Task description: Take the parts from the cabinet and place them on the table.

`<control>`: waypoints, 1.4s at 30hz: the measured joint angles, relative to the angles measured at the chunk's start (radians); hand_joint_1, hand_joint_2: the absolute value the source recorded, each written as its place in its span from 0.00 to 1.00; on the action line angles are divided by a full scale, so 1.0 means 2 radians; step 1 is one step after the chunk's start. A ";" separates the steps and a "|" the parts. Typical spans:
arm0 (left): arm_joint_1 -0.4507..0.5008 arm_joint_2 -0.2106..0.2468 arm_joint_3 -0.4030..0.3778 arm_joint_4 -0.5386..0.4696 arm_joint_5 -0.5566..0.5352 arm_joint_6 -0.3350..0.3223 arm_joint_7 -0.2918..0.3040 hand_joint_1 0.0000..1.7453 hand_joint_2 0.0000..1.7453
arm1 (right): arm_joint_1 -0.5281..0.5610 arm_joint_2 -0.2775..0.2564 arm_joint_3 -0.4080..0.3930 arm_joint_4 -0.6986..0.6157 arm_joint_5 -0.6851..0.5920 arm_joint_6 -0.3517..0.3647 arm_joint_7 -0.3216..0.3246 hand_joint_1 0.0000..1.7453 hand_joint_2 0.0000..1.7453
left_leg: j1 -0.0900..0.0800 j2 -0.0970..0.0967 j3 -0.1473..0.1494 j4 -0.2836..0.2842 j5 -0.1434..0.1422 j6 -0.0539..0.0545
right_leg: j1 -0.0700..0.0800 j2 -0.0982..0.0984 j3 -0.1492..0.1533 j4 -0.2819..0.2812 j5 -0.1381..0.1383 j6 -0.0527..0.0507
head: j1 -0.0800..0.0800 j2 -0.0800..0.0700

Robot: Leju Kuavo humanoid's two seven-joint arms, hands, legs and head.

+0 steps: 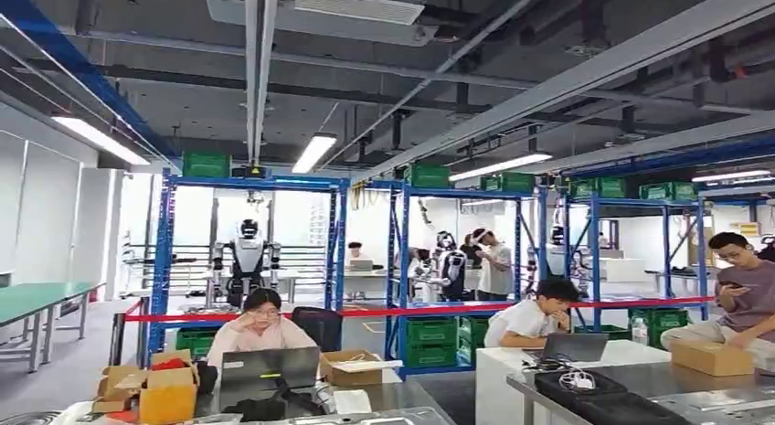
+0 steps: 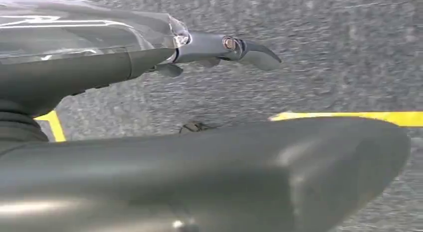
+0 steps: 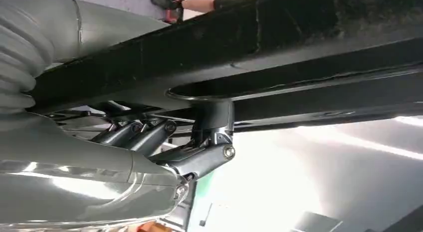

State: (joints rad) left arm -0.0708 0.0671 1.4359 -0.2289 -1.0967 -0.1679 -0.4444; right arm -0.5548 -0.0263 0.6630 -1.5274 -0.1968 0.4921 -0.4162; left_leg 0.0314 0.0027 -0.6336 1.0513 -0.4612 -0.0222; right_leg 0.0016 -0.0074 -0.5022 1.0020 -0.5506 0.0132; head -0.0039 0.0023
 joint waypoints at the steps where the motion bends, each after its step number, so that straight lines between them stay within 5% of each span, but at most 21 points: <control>1: 0.000 0.000 0.000 0.000 0.000 0.000 0.000 0.00 1.00 | 0.000 0.000 0.000 0.000 0.000 0.000 0.000 1.00 1.00 | -0.001 -0.001 -0.001 -0.001 -0.001 0.004 | -0.001 -0.001 0.003 -0.002 -0.002 0.001 | 0.000 0.000; 4: 0.004 0.000 0.000 0.000 -0.001 0.000 -0.001 0.00 1.00 | 0.000 0.000 0.000 0.000 0.000 0.000 0.000 1.00 1.00 | -0.002 -0.004 0.009 -0.003 -0.009 0.017 | -0.003 -0.001 0.001 0.014 -0.001 0.007 | 0.000 0.000; 6: 0.003 0.001 0.000 0.000 -0.001 0.000 -0.001 0.00 1.00 | -0.001 0.000 0.000 0.000 -0.001 0.000 -0.001 1.00 1.00 | -0.003 -0.004 0.016 -0.003 -0.016 0.023 | -0.003 0.000 -0.038 0.082 -0.013 0.008 | 0.000 0.000; 8: 0.003 0.001 0.000 0.000 -0.001 0.000 -0.001 0.00 1.00 | 0.002 -0.001 0.000 0.000 0.000 0.000 -0.001 1.00 1.00 | -0.007 -0.007 0.024 -0.003 -0.025 0.026 | -0.003 0.001 -0.093 0.154 -0.041 0.006 | 0.000 0.000; 9: 0.003 0.001 0.000 0.000 -0.001 0.000 -0.001 0.00 1.00 | 0.003 -0.001 0.000 0.001 0.000 0.001 -0.001 1.00 1.00 | -0.010 -0.008 0.030 -0.003 -0.030 0.027 | -0.002 0.001 -0.111 0.168 -0.046 0.004 | 0.000 0.000; 11: 0.004 0.001 0.000 0.000 -0.001 0.000 -0.001 0.00 1.00 | 0.003 -0.001 0.000 0.001 0.000 0.001 -0.001 1.00 1.00 | -0.013 -0.010 0.048 -0.003 -0.042 0.028 | 0.004 0.002 -0.115 0.135 -0.023 -0.005 | 0.000 0.000; 14: 0.003 -0.003 0.000 0.000 -0.001 0.000 -0.001 0.00 1.00 | 0.001 -0.001 0.000 0.001 0.000 0.001 -0.001 1.00 1.00 | -0.013 -0.011 0.069 -0.006 -0.061 0.028 | 0.023 0.006 -0.101 0.027 0.083 -0.025 | 0.000 0.000; 18: 0.002 -0.005 0.000 0.000 -0.002 -0.001 -0.001 0.00 1.00 | 0.000 0.000 -0.001 0.000 0.000 0.001 -0.001 1.00 1.00 | -0.010 -0.011 0.084 -0.027 -0.055 0.020 | 0.026 0.008 -0.084 -0.001 0.068 -0.034 | 0.000 0.000; 20: -0.001 -0.005 0.000 0.000 -0.002 -0.001 -0.002 0.00 1.00 | 0.000 0.000 -0.001 -0.001 -0.001 0.001 -0.001 1.00 1.00 | -0.012 -0.009 0.074 0.005 -0.052 0.017 | 0.018 0.007 -0.062 -0.012 0.064 -0.033 | 0.000 0.000; 21: -0.002 -0.004 0.000 0.000 -0.001 -0.001 -0.002 0.00 1.00 | -0.001 0.001 -0.001 -0.001 -0.001 0.001 -0.001 1.00 1.00 | -0.011 -0.009 0.051 0.042 -0.053 0.015 | 0.017 0.005 -0.056 -0.012 0.059 -0.033 | 0.000 0.000; 23: 0.001 -0.002 0.000 0.000 -0.001 0.000 -0.002 0.00 1.00 | 0.001 0.002 0.000 0.000 0.000 0.001 -0.001 1.00 1.00 | -0.008 -0.009 0.000 0.105 -0.081 0.009 | 0.014 0.005 -0.043 -0.012 0.046 -0.030 | 0.000 0.000; 25: 0.004 -0.001 0.000 0.000 -0.001 0.000 -0.002 0.00 1.00 | 0.004 0.002 0.000 0.000 0.000 0.001 -0.001 1.00 1.00 | -0.004 -0.008 -0.028 0.113 -0.103 0.001 | 0.011 0.006 -0.025 -0.012 0.033 -0.026 | 0.000 0.000; 26: 0.005 -0.001 0.000 0.000 -0.001 0.000 -0.002 0.00 1.00 | 0.004 0.003 0.000 0.000 0.000 0.001 -0.001 1.00 1.00 | -0.001 -0.007 -0.030 0.095 -0.097 -0.002 | 0.008 0.006 -0.013 -0.012 0.024 -0.024 | 0.000 0.000; 27: 0.004 -0.001 0.000 0.000 -0.001 0.000 -0.002 0.00 1.00 | 0.004 0.003 0.000 0.000 0.000 0.001 -0.001 1.00 1.00 | 0.002 -0.006 -0.027 0.068 -0.075 -0.007 | 0.006 0.006 -0.002 -0.012 0.016 -0.021 | 0.000 0.000; 29: 0.005 -0.002 0.000 0.000 -0.001 0.000 -0.002 0.00 1.00 | 0.004 0.004 0.000 0.001 0.000 0.001 -0.001 1.00 1.00 | 0.009 -0.003 -0.021 0.001 0.019 -0.014 | 0.003 0.005 0.015 -0.010 -0.001 -0.013 | 0.000 0.000; 31: 0.003 -0.001 0.000 0.000 -0.001 0.000 -0.001 0.00 1.00 | 0.003 0.005 0.000 0.001 0.001 0.001 -0.001 1.00 1.00 | 0.002 -0.001 -0.022 0.001 0.016 0.001 | 0.002 0.006 0.019 -0.007 -0.013 -0.004 | 0.000 0.000; 34: 0.003 -0.001 0.000 0.000 -0.001 0.000 -0.002 0.00 1.00 | 0.004 0.006 -0.001 -0.001 0.000 0.000 -0.002 1.00 1.00 | 0.002 -0.004 -0.011 -0.004 0.010 0.013 | -0.003 0.005 0.027 -0.003 -0.012 0.004 | 0.000 0.000; 36: 0.002 0.001 0.000 0.000 -0.001 0.000 -0.002 0.00 1.00 | 0.002 0.006 -0.001 -0.002 0.000 0.000 -0.003 1.00 1.00 | 0.001 -0.004 -0.005 -0.005 0.004 0.019 | -0.003 0.005 0.006 0.045 -0.025 0.008 | 0.000 0.000; 39: 0.002 0.002 0.000 0.000 -0.001 0.000 -0.003 0.00 1.00 | 0.006 0.005 -0.001 -0.001 0.000 0.000 -0.002 1.00 1.00 | -0.001 -0.004 -0.001 -0.005 -0.003 0.021 | -0.004 0.005 -0.063 0.145 -0.071 0.009 | 0.000 0.000; 40: 0.002 0.002 0.000 0.000 -0.001 0.000 -0.003 0.00 1.00 | 0.008 0.005 -0.001 -0.001 0.000 0.000 -0.002 1.00 1.00 | -0.002 -0.004 0.002 -0.005 -0.006 0.021 | -0.004 0.006 -0.074 0.150 -0.065 0.009 | 0.000 0.000; 42: 0.003 0.002 0.000 0.000 -0.001 0.000 -0.004 0.00 1.00 | 0.009 0.005 -0.001 -0.001 0.000 0.000 -0.002 1.00 1.00 | -0.003 -0.005 0.014 -0.005 -0.013 0.019 | -0.003 0.006 -0.064 0.098 -0.019 0.008 | 0.000 0.000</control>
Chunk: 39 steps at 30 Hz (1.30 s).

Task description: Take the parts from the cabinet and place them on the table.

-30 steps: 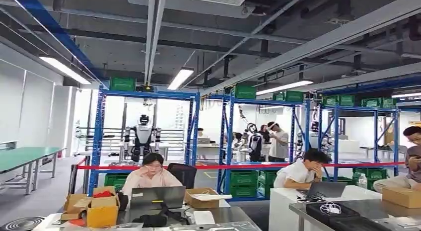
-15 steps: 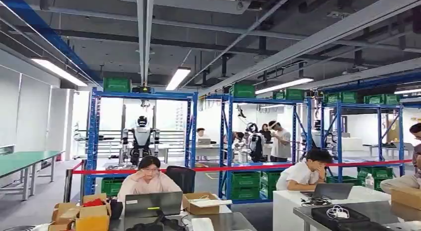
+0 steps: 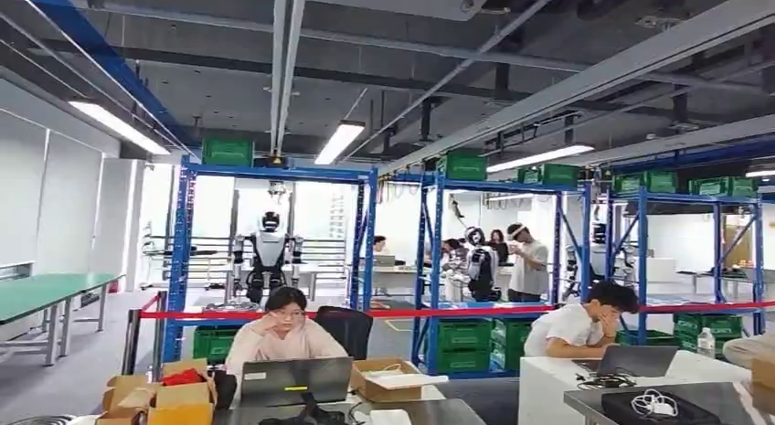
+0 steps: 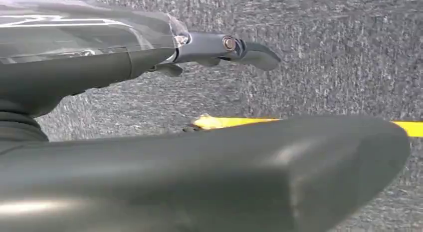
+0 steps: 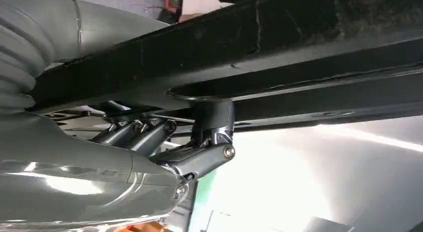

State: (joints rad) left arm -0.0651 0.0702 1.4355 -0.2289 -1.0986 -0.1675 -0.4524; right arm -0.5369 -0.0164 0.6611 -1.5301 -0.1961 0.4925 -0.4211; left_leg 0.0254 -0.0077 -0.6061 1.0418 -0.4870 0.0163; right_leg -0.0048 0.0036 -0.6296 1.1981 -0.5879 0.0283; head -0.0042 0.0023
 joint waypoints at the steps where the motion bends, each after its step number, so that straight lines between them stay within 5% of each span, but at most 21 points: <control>1: -0.001 0.000 0.000 0.000 0.000 0.000 -0.001 0.00 1.00 | -0.001 0.000 -0.001 0.000 0.000 0.000 0.000 1.00 1.00 | 0.000 0.000 0.006 0.000 -0.004 -0.001 | 0.000 0.000 0.013 -0.043 0.032 -0.003 | 0.000 0.000; 2: -0.001 0.000 0.000 0.000 0.000 0.000 -0.001 0.00 1.00 | -0.001 0.000 -0.001 0.000 0.000 0.000 0.000 1.00 1.00 | 0.000 -0.001 0.010 -0.001 -0.007 -0.003 | 0.001 0.000 0.021 -0.078 0.053 -0.006 | 0.000 0.000; 4: -0.004 0.000 0.000 0.000 0.000 0.000 -0.002 0.00 1.00 | -0.002 0.000 -0.001 0.000 0.000 0.000 0.000 1.00 1.00 | 0.000 -0.001 0.012 -0.002 -0.009 -0.009 | 0.006 -0.001 0.022 -0.082 0.016 -0.011 | 0.000 0.000; 5: -0.002 0.000 0.000 0.000 0.000 0.000 -0.002 0.00 1.00 | -0.001 0.000 -0.002 -0.001 0.000 0.000 0.000 1.00 1.00 | 0.000 -0.001 0.016 -0.001 -0.008 -0.013 | 0.007 -0.001 0.023 -0.087 0.035 -0.015 | 0.001 0.000; 8: -0.002 -0.001 0.000 0.000 0.000 -0.001 -0.002 0.00 1.00 | -0.002 0.002 -0.002 -0.003 0.000 0.001 0.000 1.00 1.00 | 0.002 0.000 0.016 0.011 -0.014 -0.017 | 0.006 -0.002 0.038 -0.095 0.042 -0.026 | 0.001 0.000; 9: -0.003 -0.001 0.000 0.000 -0.001 -0.001 -0.002 0.00 1.00 | -0.004 0.002 -0.002 -0.003 0.000 0.001 0.000 1.00 1.00 | 0.002 0.000 0.008 0.028 -0.025 -0.016 | 0.005 -0.003 0.040 -0.096 0.041 -0.028 | 0.001 0.000; 12: -0.002 0.000 0.000 0.000 0.000 -0.001 -0.002 0.00 1.00 | -0.002 0.003 -0.002 -0.003 0.000 0.001 0.000 1.00 1.00 | 0.001 0.000 -0.051 0.125 -0.066 -0.019 | 0.008 -0.003 0.042 -0.096 0.036 -0.033 | 0.001 0.000; 14: 0.001 0.000 0.000 0.000 -0.001 -0.001 -0.002 0.00 1.00 | 0.001 0.003 -0.002 -0.003 0.000 0.001 0.000 1.00 1.00 | 0.001 0.000 -0.063 0.126 -0.051 -0.019 | 0.008 0.000 0.047 -0.096 0.030 -0.032 | 0.001 0.000; 17: 0.001 0.000 0.000 0.000 0.000 0.000 -0.002 0.00 1.00 | 0.001 0.003 -0.002 -0.003 0.000 0.001 0.000 1.00 1.00 | 0.001 0.001 -0.029 0.019 0.028 -0.016 | 0.008 0.000 0.065 -0.096 0.016 -0.028 | 0.001 0.000; 19: -0.001 0.001 0.000 0.000 -0.001 0.000 -0.002 0.00 1.00 | 0.000 0.003 -0.002 -0.002 0.000 0.001 0.000 1.00 1.00 | -0.006 0.002 -0.026 0.005 0.008 -0.012 | 0.008 0.000 0.063 -0.095 0.010 -0.022 | 0.001 0.000; 20: 0.000 0.001 0.000 0.000 -0.001 0.000 -0.002 0.00 1.00 | 0.002 0.003 -0.002 -0.002 0.000 0.001 0.000 1.00 1.00 | -0.006 0.002 -0.027 0.006 0.016 -0.009 | 0.008 0.000 0.064 -0.097 0.008 -0.018 | 0.001 0.000; 22: 0.002 0.002 0.000 0.000 -0.001 0.000 -0.002 0.00 1.00 | 0.002 0.003 -0.002 -0.003 0.000 0.001 0.000 1.00 1.00 | -0.006 0.001 -0.022 0.005 0.010 -0.002 | 0.008 0.000 0.069 -0.095 0.007 -0.013 | 0.001 0.000; 24: 0.001 0.002 0.000 0.000 -0.001 0.000 -0.002 0.00 1.00 | 0.000 0.003 -0.002 -0.003 0.000 0.001 0.000 1.00 1.00 | -0.003 0.001 -0.011 -0.001 0.005 0.002 | 0.007 0.000 0.054 -0.060 0.008 -0.008 | 0.001 0.000; 26: 0.001 0.002 0.000 0.000 -0.001 0.000 -0.002 0.00 1.00 | 0.000 0.003 -0.002 -0.003 0.000 0.001 0.000 1.00 1.00 | -0.003 0.001 -0.002 -0.001 -0.003 0.004 | 0.004 0.000 0.006 0.013 -0.010 -0.004 | 0.001 0.000; 28: 0.000 0.002 0.000 0.000 -0.001 0.000 -0.002 0.00 1.00 | 0.004 0.003 -0.001 -0.002 0.000 0.001 0.000 1.00 1.00 | -0.003 0.001 0.009 -0.001 -0.013 0.004 | 0.002 0.000 -0.034 0.054 -0.030 0.000 | 0.001 0.000; 30: 0.001 0.002 0.000 0.000 -0.001 0.000 -0.002 0.00 1.00 | 0.005 0.003 0.000 0.000 0.000 0.001 0.000 1.00 1.00 | -0.003 -0.001 0.027 -0.001 -0.026 0.002 | 0.001 0.000 -0.041 0.024 -0.015 0.001 | 0.001 0.000; 31: 0.001 0.002 0.000 0.000 -0.001 0.000 -0.002 0.00 1.00 | 0.005 0.003 0.000 0.000 0.000 0.001 0.000 1.00 1.00 | -0.003 -0.001 0.037 -0.001 -0.032 0.000 | 0.002 0.000 -0.035 -0.008 0.009 -0.001 | 0.001 0.000; 33: 0.001 0.002 0.000 0.000 -0.001 0.000 -0.002 0.00 1.00 | 0.005 0.003 0.000 0.001 0.000 0.001 0.000 1.00 1.00 | -0.002 -0.002 0.051 -0.004 -0.045 -0.002 | 0.004 0.000 -0.025 -0.069 0.086 -0.006 | 0.001 0.000; 34: -0.002 0.002 0.000 0.000 -0.001 0.000 -0.001 0.00 1.00 | 0.005 0.003 0.001 0.003 0.000 0.001 -0.001 1.00 1.00 | -0.001 -0.002 0.054 -0.006 -0.046 -0.005 | 0.009 0.000 -0.034 -0.067 0.075 -0.009 | 0.001 0.000; 36: -0.003 0.002 0.000 0.000 -0.001 0.000 0.000 0.00 1.00 | 0.006 0.003 0.001 0.004 0.001 0.001 0.000 1.00 1.00 | 0.000 -0.001 0.056 -0.008 -0.047 -0.012 | 0.010 0.001 -0.032 -0.078 0.080 -0.017 | 0.001 0.001; 39: -0.003 0.001 0.000 0.000 -0.001 0.000 0.001 0.00 1.00 | 0.002 0.008 0.001 0.004 0.002 0.001 0.000 1.00 1.00 | 0.001 0.000 0.050 0.020 -0.042 -0.015 | 0.007 0.001 -0.008 -0.090 0.072 -0.025 | 0.002 0.001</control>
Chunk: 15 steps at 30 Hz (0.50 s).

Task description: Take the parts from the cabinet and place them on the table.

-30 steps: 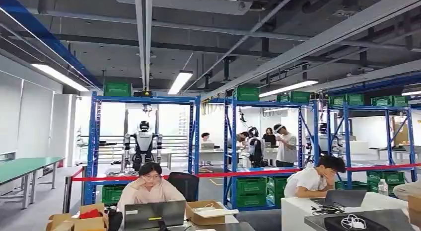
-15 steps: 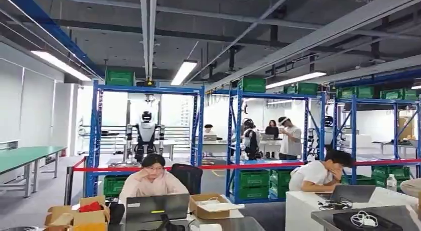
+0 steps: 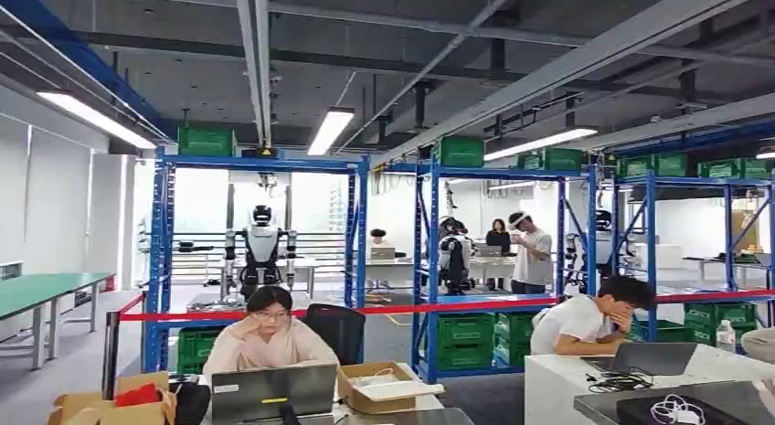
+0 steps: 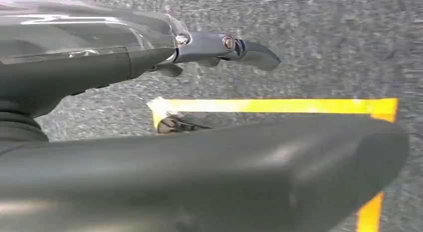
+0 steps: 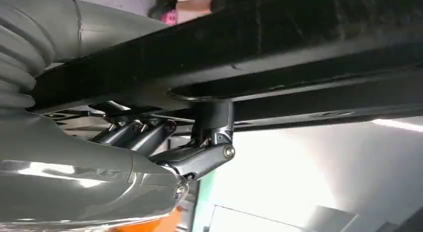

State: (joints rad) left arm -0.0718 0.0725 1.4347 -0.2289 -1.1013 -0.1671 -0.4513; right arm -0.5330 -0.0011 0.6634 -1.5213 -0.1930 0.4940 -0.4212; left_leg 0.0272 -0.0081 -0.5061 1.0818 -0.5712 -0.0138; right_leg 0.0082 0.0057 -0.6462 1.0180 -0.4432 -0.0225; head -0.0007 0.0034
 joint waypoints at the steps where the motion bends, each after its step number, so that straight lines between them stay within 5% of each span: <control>1: -0.002 0.000 0.000 0.000 0.000 0.000 0.000 0.00 1.00 | -0.003 0.001 0.000 0.000 0.001 0.000 0.000 1.00 1.00 | -0.001 0.000 -0.021 0.035 -0.003 -0.001 | 0.000 -0.001 0.005 0.000 -0.004 -0.002 | 0.000 0.000; 3: -0.001 0.001 0.000 0.000 0.000 0.000 0.000 0.00 1.00 | -0.003 0.001 0.001 0.001 0.003 0.000 0.002 1.00 1.00 | 0.000 0.000 -0.067 0.097 -0.033 -0.004 | 0.000 -0.001 0.014 0.000 -0.013 -0.004 | 0.000 0.000; 4: 0.001 0.001 0.000 0.000 0.000 0.000 0.000 0.00 1.00 | -0.002 0.001 0.001 0.002 0.004 0.000 0.002 1.00 1.00 | 0.000 0.000 -0.085 0.115 -0.049 -0.005 | 0.000 0.000 0.020 0.000 -0.019 -0.005 | 0.000 0.000; 5: 0.003 0.001 0.000 0.000 0.000 0.000 0.000 0.00 1.00 | -0.001 0.002 0.002 0.003 0.005 0.000 0.002 1.00 1.00 | 0.000 0.000 -0.095 0.114 -0.050 -0.006 | 0.000 -0.002 0.027 0.000 -0.025 -0.005 | 0.000 0.000; 7: 0.004 0.001 0.000 0.000 0.000 0.000 0.000 0.00 1.00 | -0.002 0.002 0.002 0.003 0.007 -0.002 0.002 1.00 1.00 | 0.001 0.003 -0.091 0.065 -0.015 -0.006 | 0.000 -0.005 0.046 0.000 -0.039 -0.002 | 0.000 -0.001; 8: 0.004 0.001 0.000 0.000 0.000 0.001 0.000 0.00 1.00 | -0.002 0.003 0.002 0.004 0.008 -0.002 0.002 1.00 1.00 | 0.002 0.009 -0.084 0.030 0.019 -0.006 | -0.001 -0.009 0.057 0.000 -0.047 0.000 | 0.000 -0.001; 9: 0.003 0.001 0.000 0.000 0.000 0.000 0.000 0.00 1.00 | -0.003 0.003 0.003 0.005 0.009 -0.002 0.003 1.00 1.00 | 0.001 0.028 -0.082 0.000 0.064 -0.004 | 0.001 -0.012 0.062 -0.001 -0.054 0.003 | 0.000 -0.001; 10: 0.001 0.001 0.000 0.000 0.000 0.000 0.000 0.00 1.00 | -0.003 0.003 0.004 0.007 0.010 -0.002 0.003 1.00 1.00 | -0.004 0.038 -0.089 -0.005 0.057 -0.001 | 0.003 -0.015 0.067 0.004 -0.059 0.007 | 0.000 -0.001; 14: 0.001 0.001 0.000 0.000 0.000 0.000 -0.001 0.00 1.00 | -0.006 0.003 0.005 0.007 0.017 -0.004 0.001 1.00 1.00 | -0.003 0.018 -0.084 -0.008 0.058 0.013 | 0.004 -0.022 0.073 -0.006 -0.068 0.020 | 0.000 -0.001; 15: 0.002 0.001 0.000 0.000 0.000 0.000 -0.002 0.00 1.00 | -0.006 0.003 0.005 0.007 0.018 -0.006 0.001 1.00 1.00 | -0.002 0.015 -0.078 -0.010 0.055 0.016 | 0.002 -0.015 0.068 0.012 -0.066 0.022 | 0.000 0.000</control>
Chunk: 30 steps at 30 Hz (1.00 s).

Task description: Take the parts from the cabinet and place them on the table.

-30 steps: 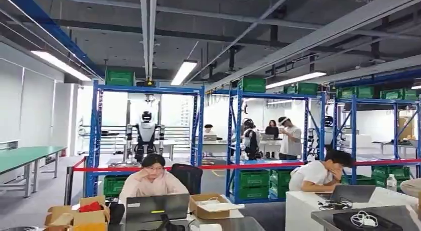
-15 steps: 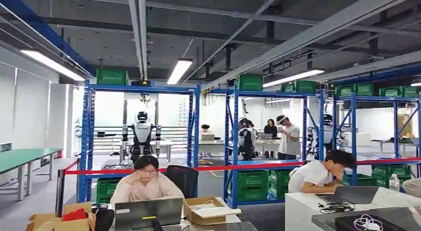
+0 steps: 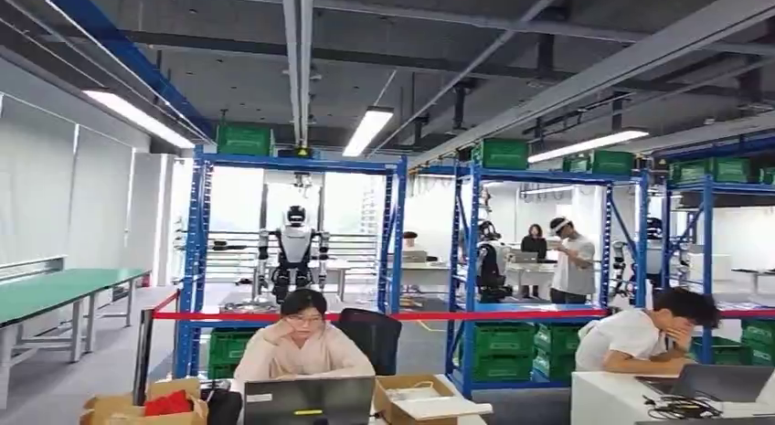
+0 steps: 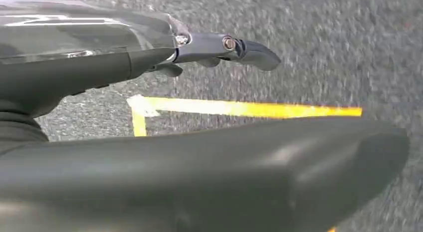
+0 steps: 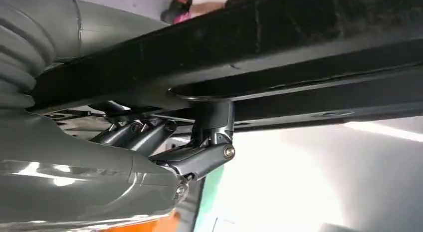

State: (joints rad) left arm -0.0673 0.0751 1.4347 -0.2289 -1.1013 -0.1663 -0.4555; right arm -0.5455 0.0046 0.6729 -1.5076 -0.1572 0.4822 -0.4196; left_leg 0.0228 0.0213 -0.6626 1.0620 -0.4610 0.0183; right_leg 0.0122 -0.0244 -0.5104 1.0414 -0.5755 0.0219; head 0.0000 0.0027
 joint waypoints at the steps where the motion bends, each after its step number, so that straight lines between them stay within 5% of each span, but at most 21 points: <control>1: -0.001 0.000 0.000 0.000 0.000 0.000 0.000 0.00 1.00 | -0.001 0.000 0.000 0.000 0.000 0.000 -0.002 1.00 1.00 | 0.000 -0.002 0.004 -0.001 -0.003 0.003 | -0.002 0.005 -0.020 0.033 -0.002 0.002 | 0.000 0.000; 4: -0.002 0.000 0.000 0.000 0.000 0.000 0.000 0.00 1.00 | 0.004 -0.001 0.001 0.001 0.000 0.000 -0.002 1.00 1.00 | -0.002 -0.009 0.016 -0.001 -0.016 0.004 | -0.003 0.007 -0.096 0.133 -0.039 0.005 | 0.000 0.000; 6: -0.001 0.000 0.000 0.000 0.000 0.000 0.000 0.00 1.00 | 0.005 -0.002 0.003 0.002 0.000 0.000 -0.002 1.00 1.00 | -0.004 -0.013 0.031 -0.001 -0.027 0.005 | -0.002 0.008 -0.113 0.128 -0.038 0.002 | 0.000 0.000; 8: -0.001 0.000 0.000 0.000 0.000 0.000 0.000 0.00 1.00 | 0.004 -0.003 0.003 0.002 0.000 0.000 -0.002 1.00 1.00 | -0.005 -0.016 0.050 -0.001 -0.039 0.004 | 0.001 0.010 -0.100 0.064 0.011 -0.004 | 0.000 0.000; 9: -0.001 0.000 0.000 0.000 0.000 0.000 0.000 0.00 1.00 | 0.003 -0.003 0.003 0.002 0.000 0.000 -0.002 1.00 1.00 | -0.004 -0.016 0.058 -0.003 -0.046 0.002 | 0.005 0.011 -0.089 0.023 0.053 -0.009 | 0.000 0.000; 10: -0.003 -0.001 0.000 0.000 0.000 0.000 0.000 0.00 1.00 | 0.004 -0.003 0.003 0.002 0.000 0.000 -0.002 1.00 1.00 | -0.004 -0.017 0.065 -0.003 -0.050 0.001 | 0.008 0.014 -0.089 0.012 0.073 -0.013 | 0.000 0.000; 11: -0.004 -0.002 0.000 0.000 0.000 0.000 0.000 0.00 1.00 | 0.001 -0.004 0.004 0.002 0.001 0.000 -0.002 1.00 1.00 | -0.003 -0.019 0.066 -0.006 -0.052 -0.003 | 0.010 0.014 -0.087 0.005 0.064 -0.018 | -0.001 0.000; 13: -0.003 -0.002 0.000 0.000 0.000 0.000 0.000 0.00 1.00 | 0.000 -0.004 0.004 0.001 0.000 0.000 -0.002 1.00 1.00 | -0.002 -0.019 0.072 -0.008 -0.049 -0.008 | 0.012 0.016 -0.082 -0.001 0.067 -0.024 | 0.000 0.000; 15: -0.002 -0.003 0.000 0.000 -0.001 -0.001 0.000 0.00 1.00 | 0.000 -0.003 0.004 0.000 -0.001 0.000 -0.003 1.00 1.00 | -0.002 -0.017 0.081 -0.008 -0.053 -0.009 | 0.007 0.015 -0.060 -0.017 0.067 -0.029 | 0.000 0.000; 17: -0.004 -0.003 0.000 0.000 -0.001 0.000 0.000 0.00 1.00 | -0.004 -0.003 0.004 0.000 -0.002 0.000 -0.003 1.00 1.00 | -0.002 -0.016 0.051 0.045 -0.062 -0.011 | 0.006 0.014 -0.049 -0.022 0.062 -0.032 | 0.000 0.000; 20: -0.001 -0.002 0.000 0.000 -0.001 0.000 0.000 0.00 1.00 | 0.000 -0.003 0.004 0.000 -0.002 -0.001 -0.004 1.00 1.00 | 0.001 -0.016 -0.011 0.121 -0.095 -0.019 | 0.005 0.015 -0.037 -0.021 0.050 -0.031 | 0.000 0.000; 22: 0.000 -0.003 0.000 0.000 -0.001 0.000 0.000 0.00 1.00 | 0.002 -0.003 0.004 0.000 -0.002 -0.001 -0.004 1.00 1.00 | 0.005 -0.016 -0.017 0.094 -0.072 -0.026 | 0.003 0.017 -0.025 -0.020 0.039 -0.027 | 0.000 0.000; 24: 0.000 -0.003 0.000 0.000 -0.001 0.000 0.000 0.00 1.00 | 0.002 -0.003 0.004 0.000 -0.002 -0.002 -0.004 1.00 1.00 | 0.010 -0.015 0.000 0.025 -0.010 -0.034 | -0.001 0.017 -0.011 -0.016 0.025 -0.021 | 0.000 0.000; 25: 0.001 -0.003 0.000 0.000 -0.001 0.000 0.000 0.00 1.00 | 0.003 -0.003 0.004 0.000 -0.003 -0.002 -0.005 1.00 1.00 | 0.012 -0.016 0.002 0.012 0.006 -0.037 | -0.001 0.016 -0.009 -0.013 0.017 -0.016 | 0.000 0.000; 26: -0.001 -0.004 0.000 0.000 -0.001 0.000 0.000 0.00 1.00 | 0.002 -0.003 0.003 0.000 -0.003 -0.003 -0.006 1.00 1.00 | 0.005 -0.013 -0.003 0.000 -0.010 -0.027 | -0.002 0.018 -0.011 -0.007 0.015 -0.012 | -0.001 0.000; 27: 0.000 -0.004 0.000 0.000 -0.001 0.000 0.000 0.00 1.00 | 0.002 -0.003 0.003 -0.001 -0.003 -0.004 -0.005 1.00 1.00 | 0.005 -0.013 -0.004 0.007 0.000 -0.018 | 0.000 0.019 -0.014 -0.006 0.012 -0.008 | 0.000 0.000; 30: 0.000 -0.004 0.000 0.000 -0.001 0.000 -0.001 0.00 1.00 | 0.002 -0.003 0.000 -0.004 -0.003 -0.006 -0.006 1.00 1.00 | 0.005 -0.014 0.001 0.006 -0.006 -0.009 | -0.003 0.018 -0.007 -0.010 0.004 -0.002 | -0.001 0.000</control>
State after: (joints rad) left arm -0.0664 0.0675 1.4343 -0.2285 -1.1032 -0.1671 -0.4570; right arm -0.5417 -0.0023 0.6729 -1.5148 -0.1640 0.4711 -0.4307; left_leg 0.0324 -0.0058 -0.6606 1.0746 -0.4735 -0.0001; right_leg 0.0063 0.0114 -0.5254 1.0217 -0.5678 0.0174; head -0.0019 0.0031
